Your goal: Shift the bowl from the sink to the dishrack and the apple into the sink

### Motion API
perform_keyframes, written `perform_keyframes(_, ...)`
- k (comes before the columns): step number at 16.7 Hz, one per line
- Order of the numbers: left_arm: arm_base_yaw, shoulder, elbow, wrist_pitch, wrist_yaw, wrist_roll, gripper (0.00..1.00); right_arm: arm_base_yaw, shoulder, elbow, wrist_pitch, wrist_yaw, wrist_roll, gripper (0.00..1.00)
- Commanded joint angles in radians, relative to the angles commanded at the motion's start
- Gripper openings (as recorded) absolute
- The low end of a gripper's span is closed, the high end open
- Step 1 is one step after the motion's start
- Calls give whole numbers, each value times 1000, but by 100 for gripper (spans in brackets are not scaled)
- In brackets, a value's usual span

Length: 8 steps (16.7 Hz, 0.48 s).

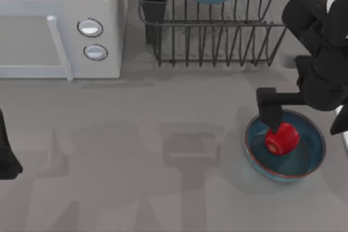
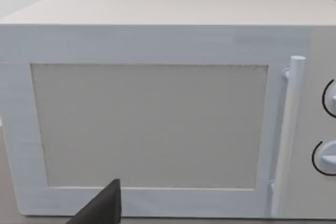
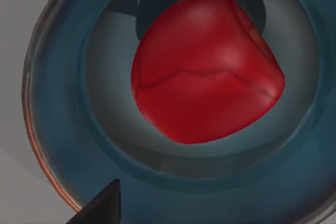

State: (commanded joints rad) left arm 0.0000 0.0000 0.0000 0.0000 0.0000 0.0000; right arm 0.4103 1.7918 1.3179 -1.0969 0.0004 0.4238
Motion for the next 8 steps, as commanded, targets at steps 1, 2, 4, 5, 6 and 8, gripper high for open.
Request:
perform_keyframes(1, 0, 0, 0, 0, 0, 0, 100, 0, 0, 0, 0, 0, 0, 100)
perform_keyframes(2, 0, 0, 0, 0, 0, 0, 100, 0, 0, 0, 0, 0, 0, 100)
perform_keyframes(4, 0, 0, 0, 0, 0, 0, 100, -5, -3, -3, 2, -1, -1, 100)
perform_keyframes(5, 0, 0, 0, 0, 0, 0, 100, -5, -2, -5, 6, -1, -1, 100)
perform_keyframes(6, 0, 0, 0, 0, 0, 0, 100, -5, 2, -14, 19, -1, -1, 100)
perform_keyframes(8, 0, 0, 0, 0, 0, 0, 100, -2, 22, -48, 76, -1, -2, 100)
